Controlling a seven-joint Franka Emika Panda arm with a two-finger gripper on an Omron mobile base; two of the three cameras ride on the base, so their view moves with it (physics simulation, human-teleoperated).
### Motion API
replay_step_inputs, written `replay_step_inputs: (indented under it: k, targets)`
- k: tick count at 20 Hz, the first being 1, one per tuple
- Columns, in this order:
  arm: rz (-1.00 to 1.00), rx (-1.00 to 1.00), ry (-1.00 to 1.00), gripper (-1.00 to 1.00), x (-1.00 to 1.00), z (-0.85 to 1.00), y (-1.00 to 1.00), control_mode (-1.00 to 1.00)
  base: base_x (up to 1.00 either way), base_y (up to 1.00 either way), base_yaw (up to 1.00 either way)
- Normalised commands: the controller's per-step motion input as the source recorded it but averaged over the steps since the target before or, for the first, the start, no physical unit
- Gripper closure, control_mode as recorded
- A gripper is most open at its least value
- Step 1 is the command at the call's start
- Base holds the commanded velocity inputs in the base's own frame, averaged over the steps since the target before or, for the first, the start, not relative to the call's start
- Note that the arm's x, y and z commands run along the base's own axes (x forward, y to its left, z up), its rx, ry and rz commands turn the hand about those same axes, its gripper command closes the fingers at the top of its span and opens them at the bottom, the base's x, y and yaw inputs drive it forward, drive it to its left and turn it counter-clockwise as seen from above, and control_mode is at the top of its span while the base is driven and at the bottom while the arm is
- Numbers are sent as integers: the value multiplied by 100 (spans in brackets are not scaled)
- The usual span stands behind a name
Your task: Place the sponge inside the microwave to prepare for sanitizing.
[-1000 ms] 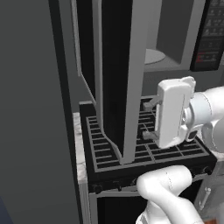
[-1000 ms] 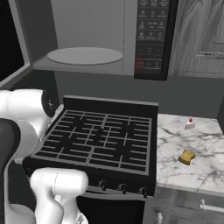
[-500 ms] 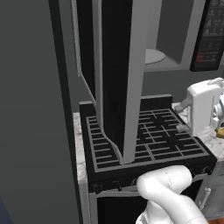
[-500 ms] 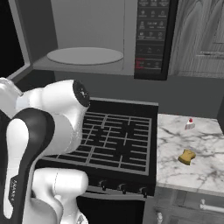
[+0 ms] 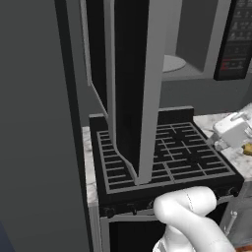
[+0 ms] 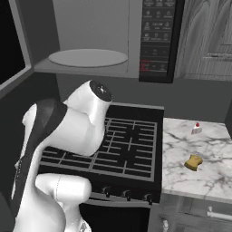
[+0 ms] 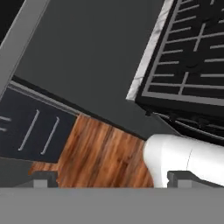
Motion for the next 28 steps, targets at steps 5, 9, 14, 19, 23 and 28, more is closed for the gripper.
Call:
replay_step_inputs:
  k: [5,9,14,19,23,28]
  targets:
    - [-9,-62,-8,-100,5,-23,-40,-100,0,0,0]
    - [-22,-62,-2,-100,-1,-15,-50,-100,0,0,0]
    - [-39,-42,8,-100,0,0,-69,-100,0,0,0]
    - [-62,-10,1,-100,9,2,-69,-100,0,0,0]
    - [-57,1,-8,-100,1,-1,-69,-100,0,0,0]
    - [-50,3,-12,-100,7,-14,-67,-100,0,0,0]
